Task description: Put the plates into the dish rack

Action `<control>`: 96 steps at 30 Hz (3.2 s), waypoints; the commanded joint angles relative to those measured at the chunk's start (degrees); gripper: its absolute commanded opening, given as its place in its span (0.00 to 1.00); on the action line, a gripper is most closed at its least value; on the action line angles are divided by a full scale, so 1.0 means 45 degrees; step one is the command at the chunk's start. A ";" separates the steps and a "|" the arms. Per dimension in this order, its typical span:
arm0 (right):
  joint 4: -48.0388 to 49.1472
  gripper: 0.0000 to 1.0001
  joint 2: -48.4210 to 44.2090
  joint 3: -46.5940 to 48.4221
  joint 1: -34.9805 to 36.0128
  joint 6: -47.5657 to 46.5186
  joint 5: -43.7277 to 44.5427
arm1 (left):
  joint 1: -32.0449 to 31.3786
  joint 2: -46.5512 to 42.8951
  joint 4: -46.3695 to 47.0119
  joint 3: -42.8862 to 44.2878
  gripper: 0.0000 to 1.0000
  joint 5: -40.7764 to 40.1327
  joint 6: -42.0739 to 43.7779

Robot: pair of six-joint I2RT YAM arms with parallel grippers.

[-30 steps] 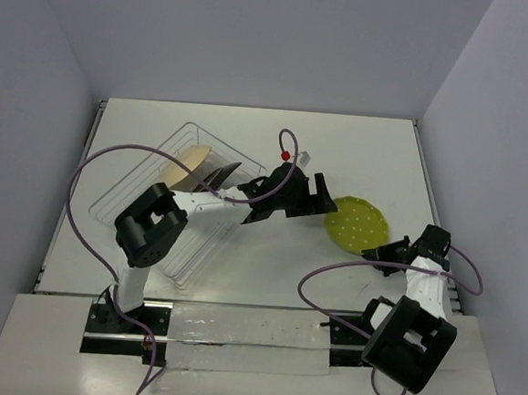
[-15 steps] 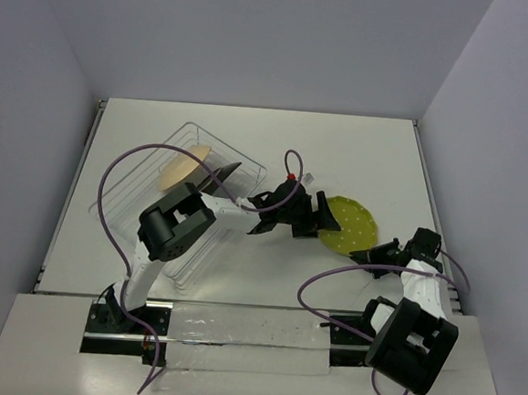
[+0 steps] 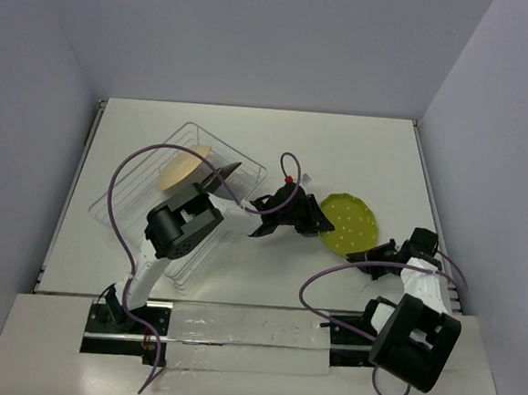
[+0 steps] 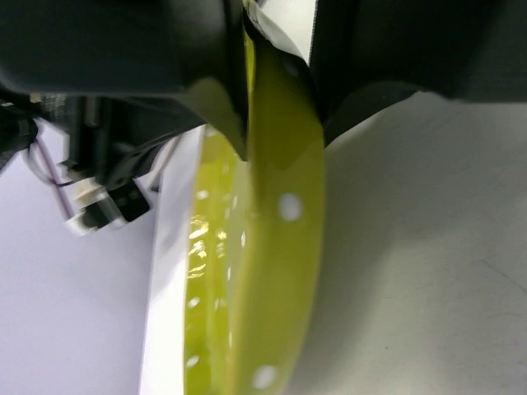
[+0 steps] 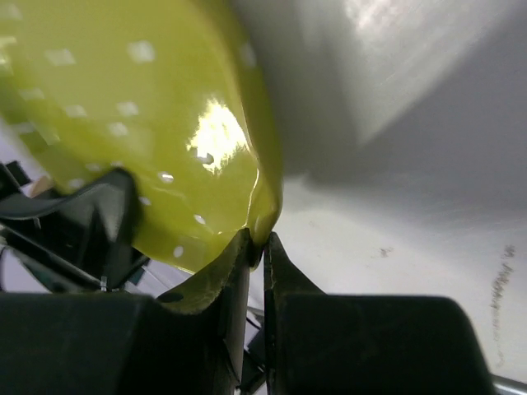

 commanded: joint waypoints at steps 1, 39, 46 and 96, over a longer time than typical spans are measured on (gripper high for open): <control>-0.0227 0.00 0.0001 0.0377 0.0294 -0.0779 -0.1519 | -0.0093 0.0007 0.1181 0.0685 0.14 -0.0301 0.0160; -0.3829 1.00 -0.4999 0.6311 0.0931 -0.2003 0.6369 | -0.0025 -0.8971 -0.5170 0.3139 0.00 -0.8463 1.9677; -0.3481 1.00 -0.4878 0.5996 0.1004 -0.1686 0.6258 | -0.0017 -1.0886 -0.4573 0.1073 0.00 -0.9295 2.1823; -0.1386 1.00 -0.3026 0.3258 0.1815 -0.2417 0.7072 | -0.1338 -1.0308 -0.7303 -0.1657 0.00 -1.3799 2.1204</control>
